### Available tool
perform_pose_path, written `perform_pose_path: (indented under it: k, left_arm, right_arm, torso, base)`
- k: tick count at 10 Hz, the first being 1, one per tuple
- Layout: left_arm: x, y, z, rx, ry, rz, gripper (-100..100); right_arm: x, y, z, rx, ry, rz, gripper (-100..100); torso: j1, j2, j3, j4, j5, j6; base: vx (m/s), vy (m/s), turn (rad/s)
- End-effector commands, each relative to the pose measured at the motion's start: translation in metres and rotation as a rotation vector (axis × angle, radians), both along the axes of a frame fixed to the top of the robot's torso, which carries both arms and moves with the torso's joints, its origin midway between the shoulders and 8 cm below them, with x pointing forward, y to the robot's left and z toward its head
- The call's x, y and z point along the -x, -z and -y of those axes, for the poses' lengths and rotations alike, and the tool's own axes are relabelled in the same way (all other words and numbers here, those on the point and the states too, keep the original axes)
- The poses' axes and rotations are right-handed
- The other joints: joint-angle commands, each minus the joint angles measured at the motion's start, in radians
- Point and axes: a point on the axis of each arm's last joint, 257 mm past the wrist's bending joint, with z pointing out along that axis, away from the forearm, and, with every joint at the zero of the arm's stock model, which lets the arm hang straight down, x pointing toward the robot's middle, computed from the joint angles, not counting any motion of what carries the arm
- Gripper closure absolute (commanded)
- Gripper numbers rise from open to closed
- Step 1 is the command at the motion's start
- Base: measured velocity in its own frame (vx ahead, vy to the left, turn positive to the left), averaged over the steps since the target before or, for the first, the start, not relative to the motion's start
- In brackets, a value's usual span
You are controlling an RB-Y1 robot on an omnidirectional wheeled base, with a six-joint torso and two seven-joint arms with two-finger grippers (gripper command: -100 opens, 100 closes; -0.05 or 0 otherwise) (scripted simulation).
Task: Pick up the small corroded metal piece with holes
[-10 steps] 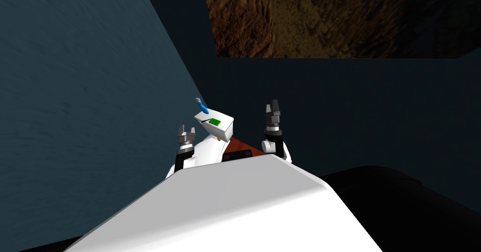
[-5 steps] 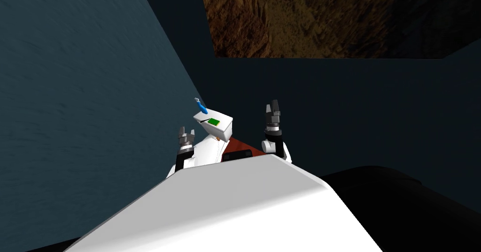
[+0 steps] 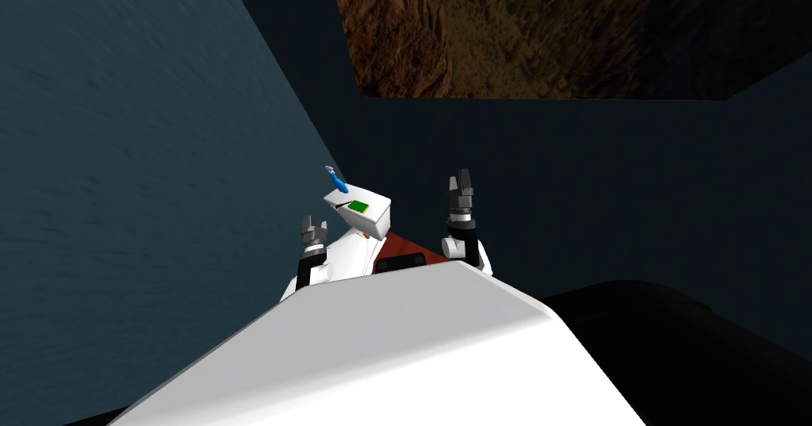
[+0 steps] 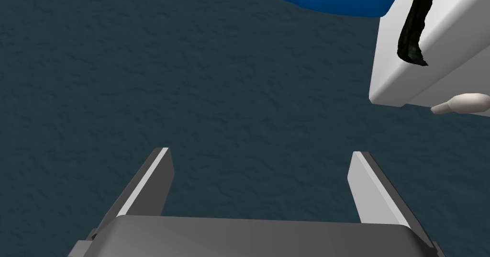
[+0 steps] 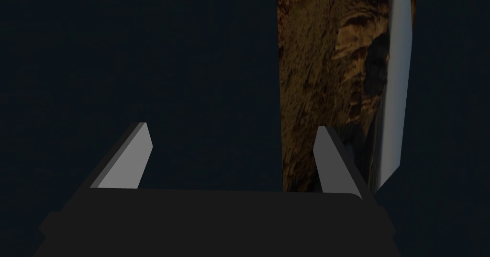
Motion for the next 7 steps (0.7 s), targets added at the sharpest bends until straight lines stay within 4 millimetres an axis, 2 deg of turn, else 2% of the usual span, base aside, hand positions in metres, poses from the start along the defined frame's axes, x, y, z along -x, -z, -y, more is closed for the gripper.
perform_pose_path:
  k: [1, 2, 3, 5, 6, 7]
  left_arm:
    - [-0.001, 0.014, -0.007, 0.008, -0.014, -0.027, -100]
    - [-0.007, 0.013, -0.015, 0.009, -0.028, -0.026, -100]
    - [-0.005, 0.024, -0.017, 0.014, -0.034, -0.047, -100]
    - [-0.011, 0.027, -0.025, 0.018, -0.050, -0.055, -100]
    - [-0.009, 0.035, -0.027, 0.022, -0.054, -0.071, -100]
    - [-0.016, 0.035, -0.034, 0.023, -0.068, -0.071, -100]
  right_arm:
    - [0.000, 0.000, 0.000, 0.000, 0.000, 0.000, 0]
    - [0.000, 0.000, 0.000, 0.000, 0.000, 0.000, 0]
    - [0.000, 0.000, 0.000, 0.000, 0.000, 0.000, 0]
    - [0.000, 0.000, 0.000, 0.000, 0.000, 0.000, 0]
    - [0.000, 0.000, 0.000, 0.000, 0.000, 0.000, 0]
    - [0.000, 0.000, 0.000, 0.000, 0.000, 0.000, 0]
  torso:
    - [0.000, 0.000, 0.000, 0.000, 0.000, 0.000]
    - [0.000, 0.000, 0.000, 0.000, 0.000, 0.000]
    - [0.000, 0.000, 0.000, 0.000, 0.000, 0.000]
    - [0.001, 0.000, 0.000, 0.000, 0.000, 0.000]
    - [0.000, 0.000, 0.000, 0.000, 0.000, 0.000]
    - [0.000, 0.000, 0.000, 0.000, 0.000, 0.000]
  base:
    - [0.000, -0.021, -0.021]
    - [0.001, -0.022, -0.041]
    - [0.001, -0.021, -0.020]
    - [0.001, -0.015, -0.020]
    - [0.003, -0.018, -0.023]
    - [0.007, -0.028, -0.032]
